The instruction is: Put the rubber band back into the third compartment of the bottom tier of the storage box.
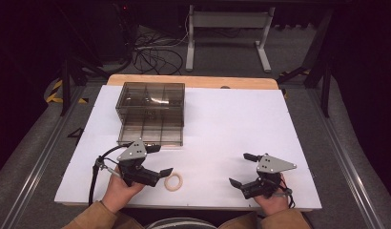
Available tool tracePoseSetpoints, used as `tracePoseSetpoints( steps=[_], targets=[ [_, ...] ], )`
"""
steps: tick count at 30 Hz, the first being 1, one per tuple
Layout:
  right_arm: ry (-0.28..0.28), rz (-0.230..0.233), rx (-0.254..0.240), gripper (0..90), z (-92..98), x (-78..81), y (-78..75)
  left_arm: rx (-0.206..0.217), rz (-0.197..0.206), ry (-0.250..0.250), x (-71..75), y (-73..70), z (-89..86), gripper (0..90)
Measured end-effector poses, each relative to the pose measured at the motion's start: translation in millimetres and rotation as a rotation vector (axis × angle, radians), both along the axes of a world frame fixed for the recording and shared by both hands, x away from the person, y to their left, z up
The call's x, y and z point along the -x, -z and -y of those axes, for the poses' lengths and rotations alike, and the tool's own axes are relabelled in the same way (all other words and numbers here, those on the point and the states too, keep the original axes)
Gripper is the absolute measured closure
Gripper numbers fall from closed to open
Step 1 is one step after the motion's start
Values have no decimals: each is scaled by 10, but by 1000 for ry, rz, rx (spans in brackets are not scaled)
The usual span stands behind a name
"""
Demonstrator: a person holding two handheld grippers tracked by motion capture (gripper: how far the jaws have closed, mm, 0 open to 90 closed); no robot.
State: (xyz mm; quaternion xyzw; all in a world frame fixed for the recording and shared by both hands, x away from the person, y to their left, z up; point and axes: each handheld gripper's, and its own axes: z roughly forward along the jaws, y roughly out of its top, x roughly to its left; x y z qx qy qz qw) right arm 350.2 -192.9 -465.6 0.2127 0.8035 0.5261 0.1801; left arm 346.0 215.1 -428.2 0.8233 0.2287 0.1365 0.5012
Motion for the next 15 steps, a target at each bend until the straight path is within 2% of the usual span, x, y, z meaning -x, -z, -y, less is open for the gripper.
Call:
tracePoseSetpoints(
  steps=[6,15],
  targets=[
    [-3,-2,1,4,-2,-3,2,-49,0,8,-15,18,36,177],
    [-5,-6,1,4,-3,-6,5,-104,-91,40,-93,102,110,299]
  ],
)
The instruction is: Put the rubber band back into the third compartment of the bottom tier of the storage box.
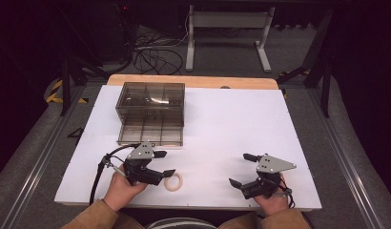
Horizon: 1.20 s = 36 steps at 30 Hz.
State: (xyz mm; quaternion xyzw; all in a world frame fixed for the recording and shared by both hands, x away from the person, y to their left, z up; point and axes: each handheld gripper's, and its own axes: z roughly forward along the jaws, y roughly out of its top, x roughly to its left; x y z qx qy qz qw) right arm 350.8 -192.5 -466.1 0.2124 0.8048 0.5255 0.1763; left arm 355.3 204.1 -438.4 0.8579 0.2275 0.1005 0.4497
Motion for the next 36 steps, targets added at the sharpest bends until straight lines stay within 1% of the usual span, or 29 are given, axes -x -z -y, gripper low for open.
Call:
tracePoseSetpoints(
  steps=[1,10,11,15,17,18,20,22,25,26,29,30,31,32,33,35,36],
  targets=[
    [-1,-1,1,4,-1,-1,1,-13,-14,6,-12,12,15,310],
    [-5,-4,1,4,-5,0,2,-99,-34,34,-61,81,128,385],
    [-6,-4,1,4,-5,0,2,-109,-29,41,-69,85,134,395],
    [-7,-5,0,4,-4,1,3,-144,-32,47,-81,114,172,421],
    [-6,-4,1,4,-3,1,3,-169,-26,56,-93,125,186,433],
    [-6,-4,1,4,-3,0,3,-176,-33,56,-92,132,196,441],
    [-6,-4,2,4,-3,0,3,-205,-29,62,-100,144,214,451],
    [-7,-5,2,4,-4,0,4,-215,-35,66,-102,158,231,460],
    [-6,-5,3,4,-4,-1,4,-243,-41,78,-107,176,259,479],
    [-7,-6,3,4,-3,-2,4,-248,-41,87,-111,187,273,484],
    [-9,-5,-3,4,-2,0,3,-260,-49,91,-113,205,297,506],
    [-10,-6,-4,4,-1,0,3,-270,-51,99,-121,209,302,515],
    [-10,-7,-4,4,-1,-1,4,-280,-61,100,-123,214,306,525],
    [-10,-8,-3,4,-2,-1,4,-283,-58,102,-129,222,313,536],
    [-11,-7,-3,4,-3,-1,4,-291,-65,103,-129,227,318,546],
    [-12,-7,-3,4,-3,0,4,-325,-64,105,-120,234,324,569],
    [-13,-10,-2,4,-4,0,5,-334,-59,104,-118,238,325,582]
  ],
)
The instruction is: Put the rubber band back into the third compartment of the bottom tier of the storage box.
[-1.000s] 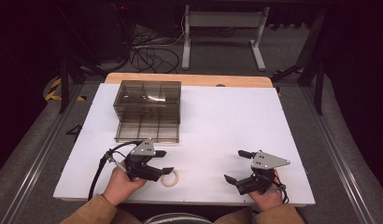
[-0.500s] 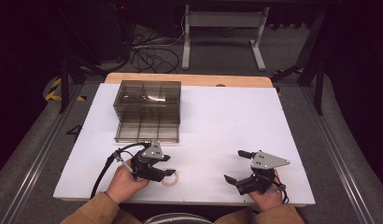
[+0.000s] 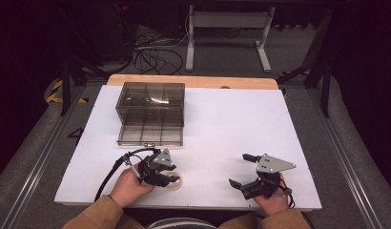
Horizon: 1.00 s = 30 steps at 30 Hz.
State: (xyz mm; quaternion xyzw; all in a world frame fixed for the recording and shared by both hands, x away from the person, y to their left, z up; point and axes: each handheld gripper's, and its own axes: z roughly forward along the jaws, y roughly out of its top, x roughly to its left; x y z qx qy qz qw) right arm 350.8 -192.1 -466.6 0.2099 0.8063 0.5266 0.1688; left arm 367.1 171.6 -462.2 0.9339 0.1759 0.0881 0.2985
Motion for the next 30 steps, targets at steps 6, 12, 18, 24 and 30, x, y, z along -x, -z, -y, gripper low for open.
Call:
tracePoseSetpoints(
  steps=[6,12,18,24,30],
  targets=[
    [-3,0,3,4,-2,-1,2,-21,3,2,-3,9,13,662],
    [-5,-1,4,4,-4,-1,3,-43,34,-10,8,10,24,756],
    [-7,-3,4,4,-7,-1,4,-55,49,-21,14,24,35,798],
    [-8,-5,4,4,-8,-1,5,-64,51,-19,25,21,43,822],
    [-7,-5,6,4,-9,-2,7,-62,51,-18,24,22,43,832]
  ],
)
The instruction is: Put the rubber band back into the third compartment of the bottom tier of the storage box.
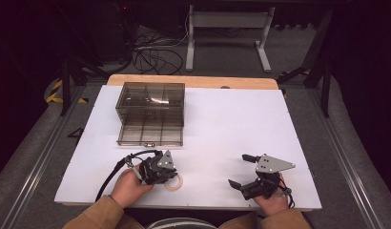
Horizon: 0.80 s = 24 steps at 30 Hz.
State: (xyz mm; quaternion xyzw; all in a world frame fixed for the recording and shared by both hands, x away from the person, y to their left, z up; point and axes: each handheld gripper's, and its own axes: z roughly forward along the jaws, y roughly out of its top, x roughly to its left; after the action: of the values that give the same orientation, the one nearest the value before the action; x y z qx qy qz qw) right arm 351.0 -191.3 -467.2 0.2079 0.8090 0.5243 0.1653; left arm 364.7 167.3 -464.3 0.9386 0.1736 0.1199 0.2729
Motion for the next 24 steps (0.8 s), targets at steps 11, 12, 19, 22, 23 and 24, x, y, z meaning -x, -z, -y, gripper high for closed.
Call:
tracePoseSetpoints(
  steps=[11,12,19,22,23,24],
  targets=[
    [-1,-2,1,4,1,0,1,5,10,-7,11,-14,2,847],
    [-1,-2,1,4,1,0,1,11,12,-9,9,-21,-5,847],
    [-1,-3,-1,4,1,-3,2,54,34,-22,25,-101,-56,849],
    [-2,-4,-1,4,-1,-3,3,79,55,-24,39,-147,-76,849],
    [-2,-4,-1,4,-1,-4,3,92,64,-27,47,-170,-89,849],
    [-2,-5,0,4,0,-5,3,102,65,-30,51,-183,-97,849]
  ],
)
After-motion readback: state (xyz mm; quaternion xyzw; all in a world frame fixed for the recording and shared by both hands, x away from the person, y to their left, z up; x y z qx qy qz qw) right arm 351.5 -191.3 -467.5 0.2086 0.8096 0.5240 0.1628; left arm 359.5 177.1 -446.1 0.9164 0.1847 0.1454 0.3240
